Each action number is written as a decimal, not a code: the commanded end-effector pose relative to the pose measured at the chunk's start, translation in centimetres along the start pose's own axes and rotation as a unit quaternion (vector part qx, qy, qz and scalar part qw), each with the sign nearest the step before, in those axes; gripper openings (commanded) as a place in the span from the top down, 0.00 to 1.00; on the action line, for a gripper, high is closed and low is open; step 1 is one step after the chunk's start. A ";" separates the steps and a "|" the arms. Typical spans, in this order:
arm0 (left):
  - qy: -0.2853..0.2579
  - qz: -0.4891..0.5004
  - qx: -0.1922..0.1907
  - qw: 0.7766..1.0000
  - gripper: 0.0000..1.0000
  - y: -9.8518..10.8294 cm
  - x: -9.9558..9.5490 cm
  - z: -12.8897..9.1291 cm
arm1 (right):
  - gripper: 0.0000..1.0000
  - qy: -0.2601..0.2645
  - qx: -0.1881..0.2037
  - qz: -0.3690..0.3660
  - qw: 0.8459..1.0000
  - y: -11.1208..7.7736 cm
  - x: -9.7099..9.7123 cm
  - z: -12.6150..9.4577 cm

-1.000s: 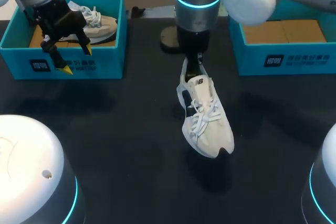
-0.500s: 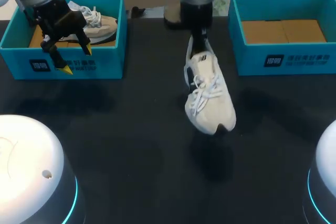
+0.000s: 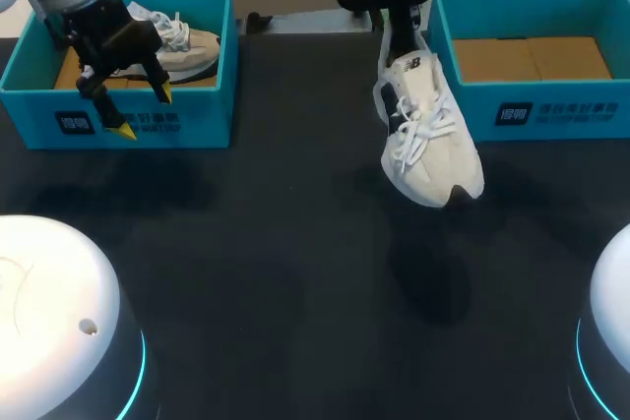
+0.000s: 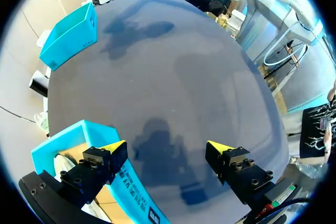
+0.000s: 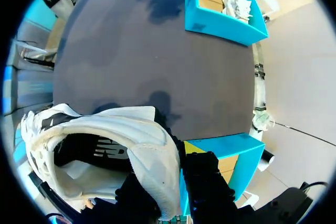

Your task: Take the shoe out of the shoebox, open the shoe tongue, remove and reinsert the insole, then place the shoe into the shoebox

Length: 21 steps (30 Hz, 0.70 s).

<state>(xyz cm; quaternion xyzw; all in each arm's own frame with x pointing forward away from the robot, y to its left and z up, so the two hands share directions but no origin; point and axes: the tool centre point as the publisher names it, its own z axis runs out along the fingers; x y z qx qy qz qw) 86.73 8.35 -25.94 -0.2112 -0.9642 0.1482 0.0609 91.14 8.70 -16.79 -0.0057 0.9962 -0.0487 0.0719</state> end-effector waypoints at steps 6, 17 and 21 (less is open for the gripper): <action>0.000 0.000 -0.001 1.000 0.00 0.0 0.0 0.0 | 1.00 0.000 -0.015 0.005 1.000 -0.3 -0.4 0.3; 0.000 0.000 -0.001 1.000 0.00 0.0 0.0 0.0 | 1.00 -0.049 0.006 0.015 0.999 -11.4 -6.3 -1.9; 0.000 0.000 -0.001 1.000 0.00 0.0 0.0 0.0 | 1.00 -0.039 0.024 0.005 0.999 -14.9 -8.5 -2.5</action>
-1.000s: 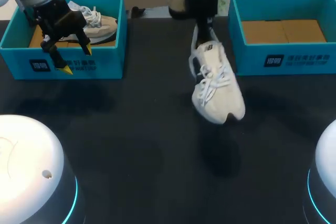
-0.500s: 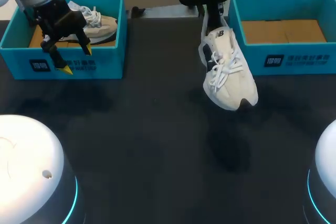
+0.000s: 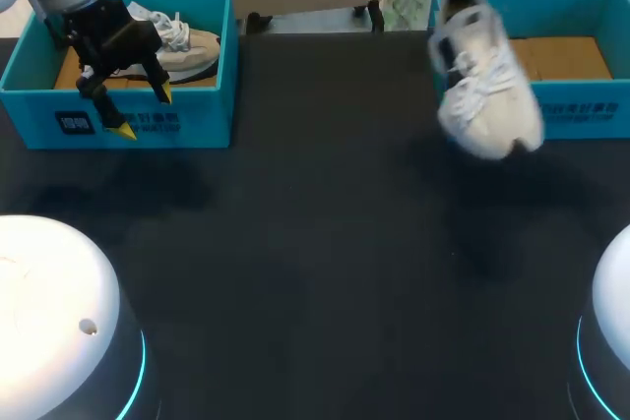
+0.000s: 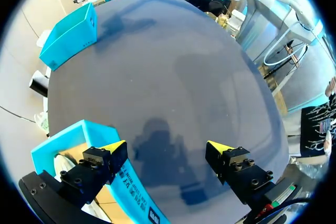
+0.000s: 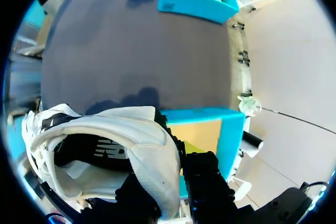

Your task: Take the shoe out of the shoebox, open the shoe tongue, remove and reinsert the insole, then place the shoe into the shoebox

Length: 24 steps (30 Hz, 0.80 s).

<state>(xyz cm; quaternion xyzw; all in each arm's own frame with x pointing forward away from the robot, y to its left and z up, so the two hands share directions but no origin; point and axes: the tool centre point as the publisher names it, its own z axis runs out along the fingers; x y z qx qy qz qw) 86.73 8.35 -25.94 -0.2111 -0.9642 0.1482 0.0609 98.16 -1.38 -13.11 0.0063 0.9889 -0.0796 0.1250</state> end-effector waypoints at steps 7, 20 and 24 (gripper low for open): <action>0.000 0.000 -0.001 1.000 0.00 0.0 0.0 0.0 | 1.00 0.022 -0.018 -0.015 0.999 -5.2 -1.9 -0.3; 0.000 0.000 -0.001 1.000 0.00 0.0 0.0 0.0 | 1.00 0.043 0.001 -0.002 0.999 -8.2 -4.6 0.0; 0.000 0.000 -0.001 1.000 0.00 0.0 0.0 0.0 | 1.00 0.032 0.017 0.002 0.999 -11.7 -8.1 -0.2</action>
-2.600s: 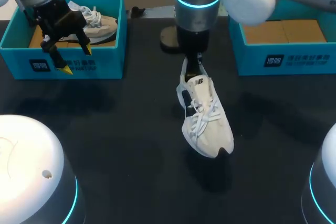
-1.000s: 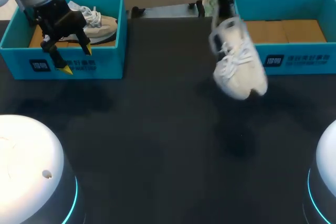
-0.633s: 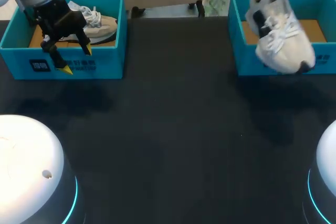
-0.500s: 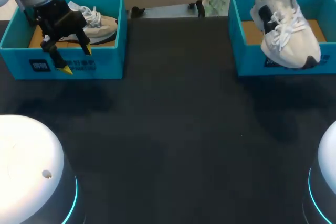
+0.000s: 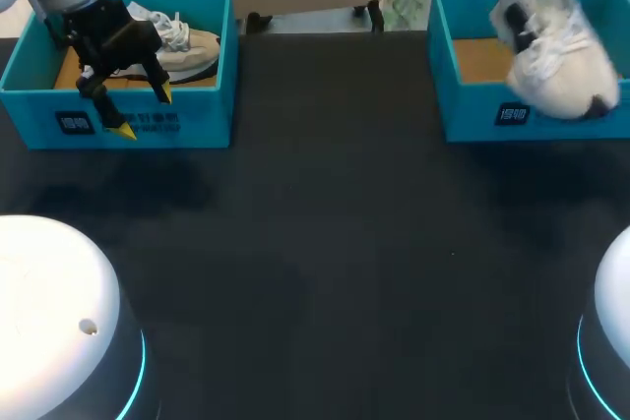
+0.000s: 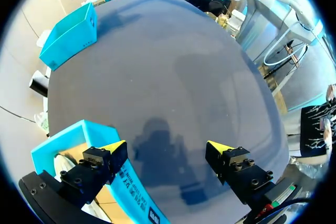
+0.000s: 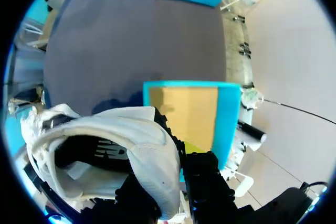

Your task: Take the shoe out of the shoebox, open the shoe tongue, remove and reinsert the insole, then place the shoe into the shoebox

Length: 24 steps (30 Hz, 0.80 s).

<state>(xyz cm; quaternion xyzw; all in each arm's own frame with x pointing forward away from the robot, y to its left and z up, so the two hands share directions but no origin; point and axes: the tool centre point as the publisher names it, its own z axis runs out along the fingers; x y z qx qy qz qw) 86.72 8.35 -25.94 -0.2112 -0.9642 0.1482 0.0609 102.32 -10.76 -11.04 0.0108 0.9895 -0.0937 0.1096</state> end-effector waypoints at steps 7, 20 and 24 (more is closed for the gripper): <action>0.000 0.000 -0.001 1.000 0.00 0.0 0.0 0.0 | 1.00 -0.006 -0.032 -0.001 0.999 -7.0 -10.1 0.9; 0.000 0.000 -0.001 1.000 0.00 0.0 0.0 0.0 | 1.00 0.008 -0.011 0.012 1.000 -7.8 -11.2 1.8; 0.000 0.000 -0.001 1.000 0.00 0.0 0.0 0.0 | 1.00 -0.007 -0.022 0.017 1.000 -8.4 -12.1 2.3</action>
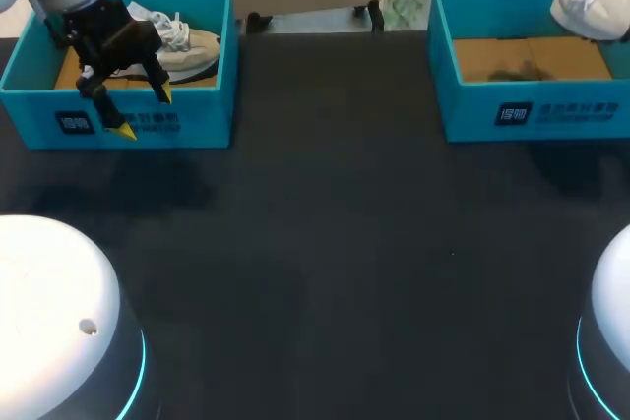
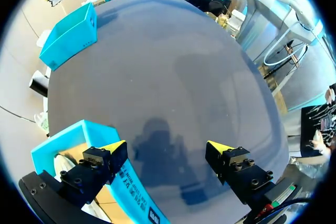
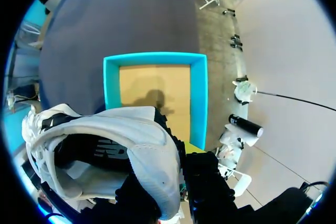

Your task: Take the shoe out of the shoebox, open the shoe tongue, remove and reinsert the insole, then place the shoe into the shoebox

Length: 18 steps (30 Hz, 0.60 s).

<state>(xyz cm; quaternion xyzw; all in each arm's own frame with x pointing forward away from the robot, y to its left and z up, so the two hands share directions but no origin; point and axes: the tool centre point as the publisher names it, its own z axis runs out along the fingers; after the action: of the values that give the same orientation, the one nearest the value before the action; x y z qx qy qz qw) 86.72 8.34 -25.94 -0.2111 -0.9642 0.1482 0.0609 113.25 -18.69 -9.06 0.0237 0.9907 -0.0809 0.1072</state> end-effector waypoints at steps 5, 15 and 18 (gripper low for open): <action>0.000 0.000 -0.001 1.000 0.00 0.0 0.0 0.0 | 1.00 -0.031 0.005 -0.009 0.999 -3.9 -5.4 1.9; 0.000 0.000 -0.001 1.000 0.00 0.0 0.0 0.0 | 1.00 -0.048 -0.034 -0.060 0.996 -7.2 -10.8 7.1; 0.000 0.000 -0.001 1.000 0.00 0.0 0.0 0.0 | 1.00 -0.050 -0.038 -0.061 0.996 -7.6 -11.6 8.3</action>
<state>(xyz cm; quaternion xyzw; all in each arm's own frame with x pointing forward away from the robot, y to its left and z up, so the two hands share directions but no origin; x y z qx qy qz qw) 86.72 8.35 -25.94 -0.2110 -0.9643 0.1482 0.0609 122.95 -27.30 -12.52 -0.0431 0.9832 -0.0701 0.1630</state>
